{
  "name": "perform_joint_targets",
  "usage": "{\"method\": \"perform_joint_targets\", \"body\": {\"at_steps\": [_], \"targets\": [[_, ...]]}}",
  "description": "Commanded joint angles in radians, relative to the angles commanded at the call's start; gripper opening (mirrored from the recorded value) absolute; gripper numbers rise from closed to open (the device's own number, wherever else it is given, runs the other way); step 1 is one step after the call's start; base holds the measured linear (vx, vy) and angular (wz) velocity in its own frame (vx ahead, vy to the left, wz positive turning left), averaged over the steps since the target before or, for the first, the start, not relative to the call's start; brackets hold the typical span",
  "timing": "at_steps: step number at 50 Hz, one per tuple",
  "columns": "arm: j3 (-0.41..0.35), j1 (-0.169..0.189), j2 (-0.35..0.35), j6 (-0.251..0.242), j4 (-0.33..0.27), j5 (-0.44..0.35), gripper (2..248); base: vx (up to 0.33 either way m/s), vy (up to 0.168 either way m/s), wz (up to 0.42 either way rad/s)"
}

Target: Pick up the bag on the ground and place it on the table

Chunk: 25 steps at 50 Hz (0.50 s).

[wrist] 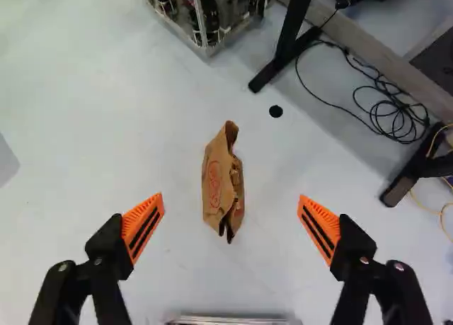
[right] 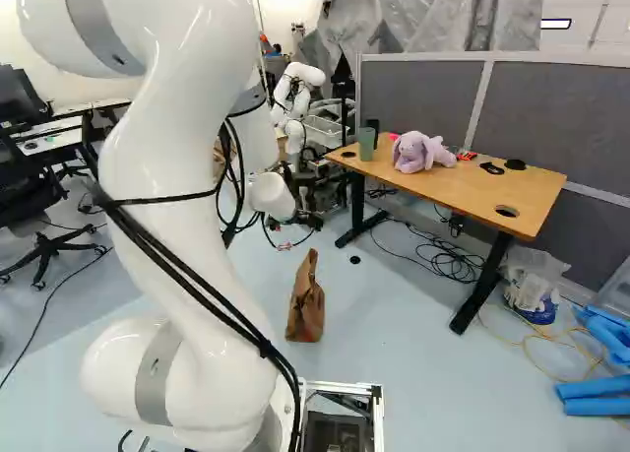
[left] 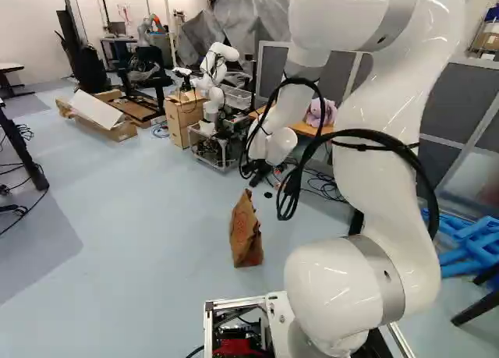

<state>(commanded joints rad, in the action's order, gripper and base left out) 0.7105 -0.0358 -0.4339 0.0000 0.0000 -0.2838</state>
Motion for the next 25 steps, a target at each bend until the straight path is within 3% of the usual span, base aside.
{"method": "perform_joint_targets", "body": {"at_steps": [25], "targets": [[0.164,-0.014,-0.174,0.0,0.0,0.178,247,0.0,0.0,0.0]]}}
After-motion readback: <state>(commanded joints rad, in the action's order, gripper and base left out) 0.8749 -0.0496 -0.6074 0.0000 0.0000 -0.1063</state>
